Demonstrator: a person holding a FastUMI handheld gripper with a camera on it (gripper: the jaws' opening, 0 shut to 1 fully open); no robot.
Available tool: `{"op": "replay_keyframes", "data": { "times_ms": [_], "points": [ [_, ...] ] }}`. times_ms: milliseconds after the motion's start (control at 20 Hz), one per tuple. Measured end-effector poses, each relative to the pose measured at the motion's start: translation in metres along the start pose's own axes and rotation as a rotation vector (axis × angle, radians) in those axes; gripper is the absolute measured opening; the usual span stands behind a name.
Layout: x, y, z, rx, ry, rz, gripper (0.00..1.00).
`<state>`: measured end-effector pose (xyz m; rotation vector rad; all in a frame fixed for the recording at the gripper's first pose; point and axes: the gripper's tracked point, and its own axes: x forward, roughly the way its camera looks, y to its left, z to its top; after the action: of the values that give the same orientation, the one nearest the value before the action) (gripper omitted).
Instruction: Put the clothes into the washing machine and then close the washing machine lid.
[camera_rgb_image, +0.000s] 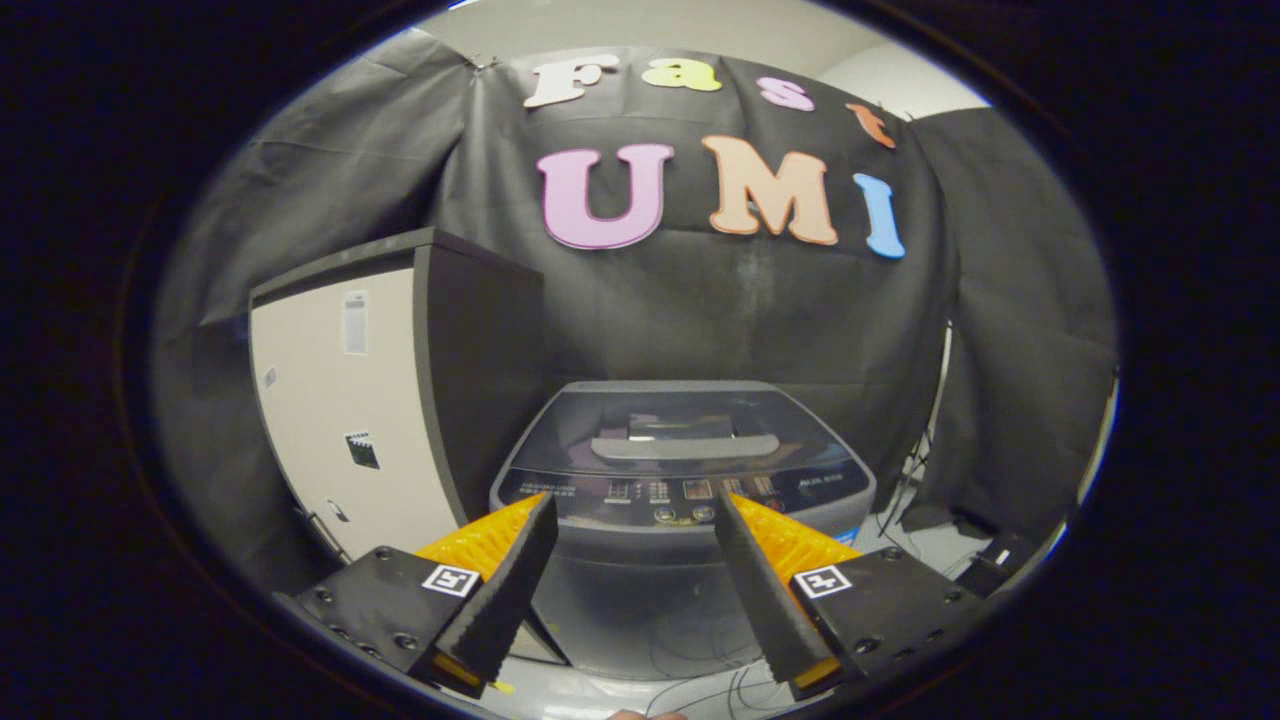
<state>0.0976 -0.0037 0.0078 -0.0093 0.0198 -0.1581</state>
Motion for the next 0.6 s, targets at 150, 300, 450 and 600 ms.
{"op": "replay_keyframes", "data": {
  "times_ms": [150, 300, 450, 600],
  "points": [
    [-0.005, 0.008, 0.008, 0.042, -0.047, 0.009, 0.98],
    [-0.016, 0.009, 0.013, -0.007, -0.082, 0.009, 0.98],
    [-0.020, 0.015, 0.016, 0.000, -0.145, 0.022, 0.98],
    [-0.016, 0.009, 0.009, -0.028, -0.110, 0.012, 0.98]
  ]
}}
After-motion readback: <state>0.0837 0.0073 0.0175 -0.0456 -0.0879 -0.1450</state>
